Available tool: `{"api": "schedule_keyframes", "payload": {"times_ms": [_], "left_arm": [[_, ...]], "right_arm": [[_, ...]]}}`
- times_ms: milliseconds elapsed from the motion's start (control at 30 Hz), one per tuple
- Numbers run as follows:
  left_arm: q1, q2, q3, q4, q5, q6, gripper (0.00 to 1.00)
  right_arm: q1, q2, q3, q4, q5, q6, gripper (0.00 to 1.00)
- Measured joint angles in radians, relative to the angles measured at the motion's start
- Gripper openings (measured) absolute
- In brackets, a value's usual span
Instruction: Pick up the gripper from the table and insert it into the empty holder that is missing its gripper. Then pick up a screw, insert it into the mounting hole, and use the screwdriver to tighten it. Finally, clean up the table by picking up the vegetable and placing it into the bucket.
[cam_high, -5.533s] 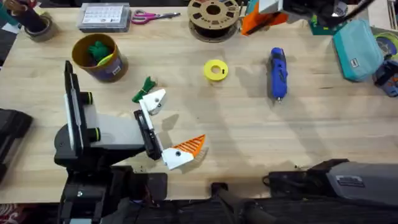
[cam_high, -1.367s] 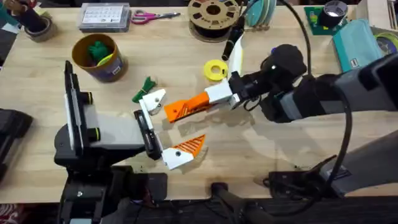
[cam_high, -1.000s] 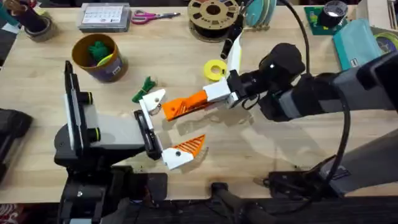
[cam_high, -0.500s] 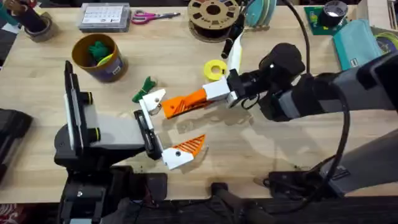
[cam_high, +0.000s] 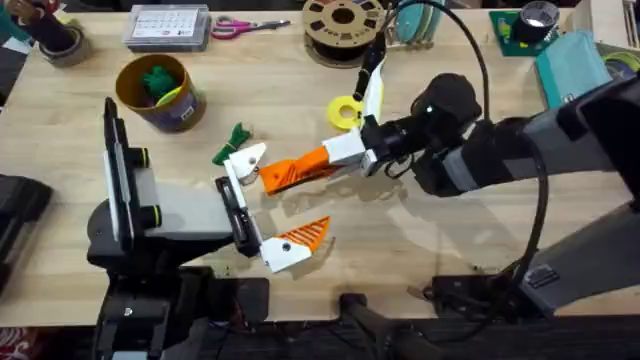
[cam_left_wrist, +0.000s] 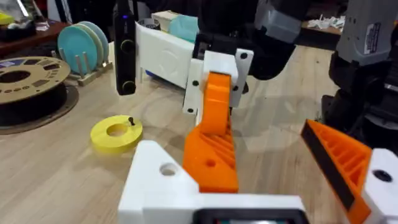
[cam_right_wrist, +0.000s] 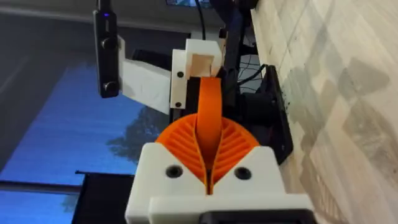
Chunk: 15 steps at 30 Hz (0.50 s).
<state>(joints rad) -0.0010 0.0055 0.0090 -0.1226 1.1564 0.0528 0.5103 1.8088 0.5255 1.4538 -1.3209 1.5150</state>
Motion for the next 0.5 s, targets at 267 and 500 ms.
{"api": "schedule_keyframes", "payload": {"times_ms": [267, 500], "left_arm": [[0.000, 0.000, 0.000, 0.000, 0.000, 0.000, 0.986], [0.003, 0.000, 0.000, 0.000, 0.000, 0.000, 0.986]], "right_arm": [[0.004, 0.000, 0.010, 0.024, -0.001, 0.000, 0.009], [0.004, 0.000, 0.028, 0.028, -0.005, 0.000, 0.009]]}}
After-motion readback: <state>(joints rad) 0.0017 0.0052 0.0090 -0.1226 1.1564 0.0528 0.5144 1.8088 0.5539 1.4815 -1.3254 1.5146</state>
